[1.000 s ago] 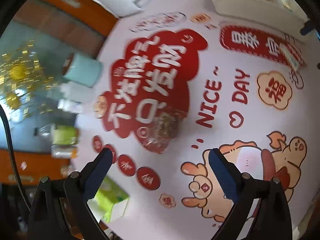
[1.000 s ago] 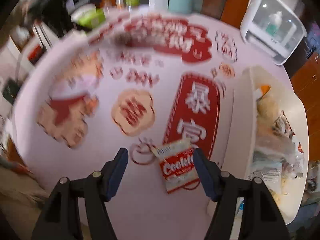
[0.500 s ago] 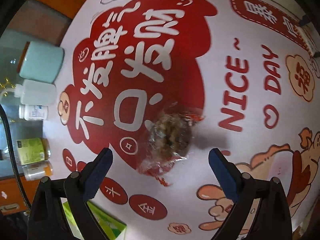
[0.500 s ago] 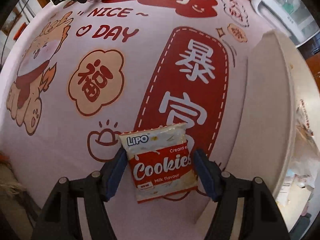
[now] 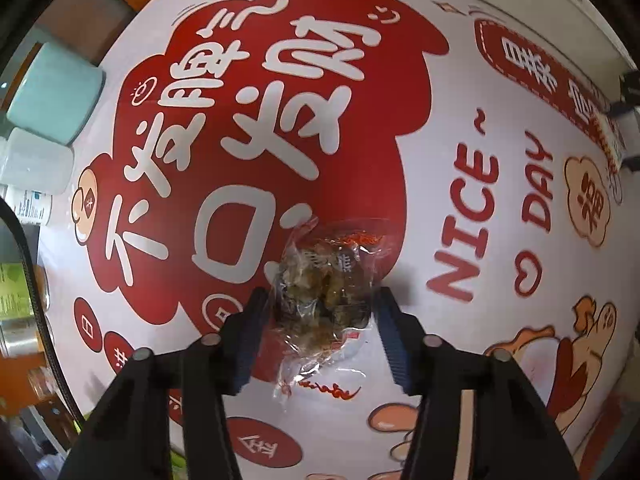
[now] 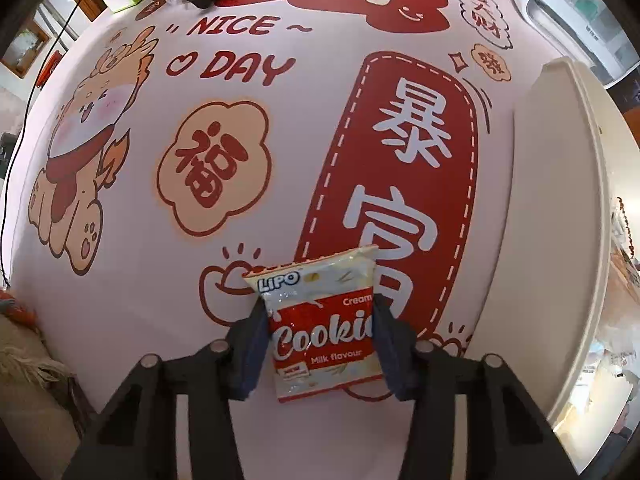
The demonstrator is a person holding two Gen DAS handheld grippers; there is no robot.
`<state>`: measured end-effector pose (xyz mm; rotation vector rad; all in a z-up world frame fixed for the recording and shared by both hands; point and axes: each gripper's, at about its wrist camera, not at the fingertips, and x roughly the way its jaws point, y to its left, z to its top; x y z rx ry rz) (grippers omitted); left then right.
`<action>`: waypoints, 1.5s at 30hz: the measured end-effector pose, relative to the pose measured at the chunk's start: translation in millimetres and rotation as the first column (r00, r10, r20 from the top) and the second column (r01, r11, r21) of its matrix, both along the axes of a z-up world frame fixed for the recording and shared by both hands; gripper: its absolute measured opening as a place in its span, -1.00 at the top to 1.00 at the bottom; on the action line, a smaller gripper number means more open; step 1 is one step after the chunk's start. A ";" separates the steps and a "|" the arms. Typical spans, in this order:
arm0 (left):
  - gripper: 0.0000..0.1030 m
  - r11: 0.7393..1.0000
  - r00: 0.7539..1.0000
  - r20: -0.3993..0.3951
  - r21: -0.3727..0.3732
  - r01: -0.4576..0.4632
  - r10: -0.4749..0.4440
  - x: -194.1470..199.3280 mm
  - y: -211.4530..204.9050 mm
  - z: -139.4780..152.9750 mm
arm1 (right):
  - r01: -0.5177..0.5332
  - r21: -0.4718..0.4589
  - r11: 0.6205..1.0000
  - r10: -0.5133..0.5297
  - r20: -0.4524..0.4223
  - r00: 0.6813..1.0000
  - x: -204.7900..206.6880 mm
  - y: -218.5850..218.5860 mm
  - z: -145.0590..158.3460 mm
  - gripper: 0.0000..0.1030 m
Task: Organize snacks
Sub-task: 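Carry both snacks over the white tray and release them inside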
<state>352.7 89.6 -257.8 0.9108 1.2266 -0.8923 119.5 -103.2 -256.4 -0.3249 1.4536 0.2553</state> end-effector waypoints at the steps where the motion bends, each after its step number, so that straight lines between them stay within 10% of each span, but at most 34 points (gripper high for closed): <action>1: 0.06 1.000 1.000 0.011 -0.005 -0.015 0.015 -2.2 0.1 0.5 | 0.010 0.000 1.000 -0.010 0.009 1.000 -1.7 1.4 0.2 0.08; 13: 0.08 0.958 0.969 -0.043 -0.144 -0.247 0.244 -114.8 3.0 35.1 | 0.078 0.074 0.994 -0.087 0.127 0.988 -32.0 32.4 24.6 0.10; 25: 0.08 0.864 0.930 -0.086 -0.348 -0.364 0.358 -240.2 -25.0 126.6 | 0.240 0.246 0.939 -0.307 0.288 0.907 -70.6 18.0 104.7 0.10; 45: 0.07 0.728 0.843 -0.016 -0.497 -0.473 0.537 -292.3 -263.3 195.5 | 0.199 0.323 0.925 -0.342 0.483 0.806 -97.6 -212.3 193.9 0.09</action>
